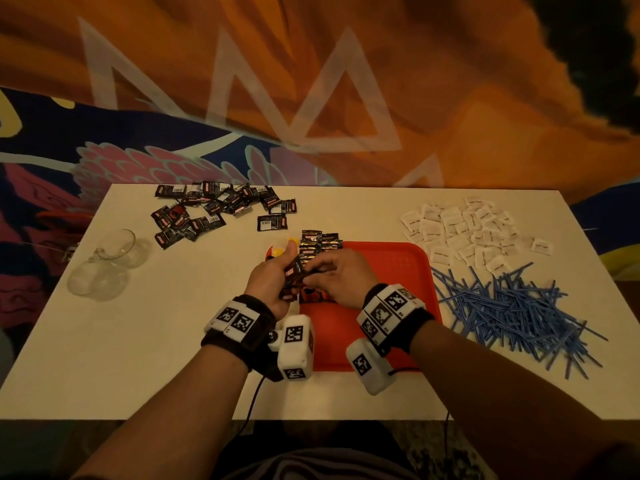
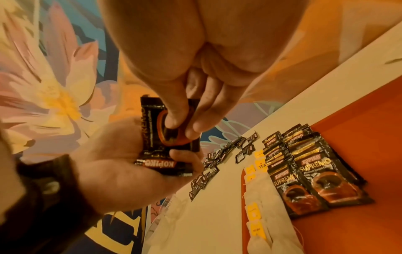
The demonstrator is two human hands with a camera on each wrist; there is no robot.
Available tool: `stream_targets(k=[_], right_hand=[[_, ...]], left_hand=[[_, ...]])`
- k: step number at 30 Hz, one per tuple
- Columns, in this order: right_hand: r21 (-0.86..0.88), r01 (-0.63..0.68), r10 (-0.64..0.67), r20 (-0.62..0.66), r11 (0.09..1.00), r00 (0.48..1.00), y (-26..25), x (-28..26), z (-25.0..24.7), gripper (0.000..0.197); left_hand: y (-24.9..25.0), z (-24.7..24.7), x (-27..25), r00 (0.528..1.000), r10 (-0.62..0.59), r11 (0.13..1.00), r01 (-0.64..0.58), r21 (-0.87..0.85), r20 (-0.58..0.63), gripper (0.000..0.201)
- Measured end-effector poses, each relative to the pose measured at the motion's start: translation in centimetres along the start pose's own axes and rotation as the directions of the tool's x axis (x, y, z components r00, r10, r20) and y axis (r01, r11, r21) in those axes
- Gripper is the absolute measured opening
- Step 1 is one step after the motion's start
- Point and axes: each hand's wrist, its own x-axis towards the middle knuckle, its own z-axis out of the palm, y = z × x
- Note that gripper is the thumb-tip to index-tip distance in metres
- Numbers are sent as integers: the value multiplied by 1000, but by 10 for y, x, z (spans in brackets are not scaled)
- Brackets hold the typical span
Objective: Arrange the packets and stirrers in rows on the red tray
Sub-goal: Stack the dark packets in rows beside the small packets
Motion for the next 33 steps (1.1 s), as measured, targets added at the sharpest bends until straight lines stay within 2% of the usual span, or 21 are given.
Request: stream_targets(k=[3,6,7,10,15,20,23,26,28,31,33], right_hand=[[85,-52,51,9,995,999,3,1,4,14],[171,-118,118,9,978,993,13,3,6,17],[193,-122,122,10,974,992,15,4,6,19],[228,-132,127,36,965,991,23,4,7,20],[273,-149,130,88,950,988,29,8,11,14],[210,-125,100,128,970,987,33,10,21,15],[172,-138,120,115,975,986,38,13,25,11],[-94,-178,184,55,979,981,53,18,23,16],[-204,-237,249,35,950,968,68,21,22,22],[-264,-391,405,2,882,914,96,26,24,32],[-231,-479,487,-27,847,873,112,32,28,32]], left_hand=[[-2,-6,4,994,82,991,-74,107,-71,48],[-3,-13,5,989,145,985,-144,97,-2,61],[-4,-16,5,985,168,981,-170,88,32,54],[-7,-22,7,980,184,979,-189,80,71,8],[-13,-22,12,996,59,997,-62,48,63,6],[-22,-26,25,998,63,993,-62,98,-10,10],[-24,-32,30,993,103,988,-94,126,-66,5],[-23,-42,35,976,151,971,-117,207,-159,20],[-23,-52,39,975,112,981,-78,176,-191,20],[-26,-71,45,975,43,984,-3,179,-219,12],[-29,-86,49,978,16,984,21,177,-209,10]])
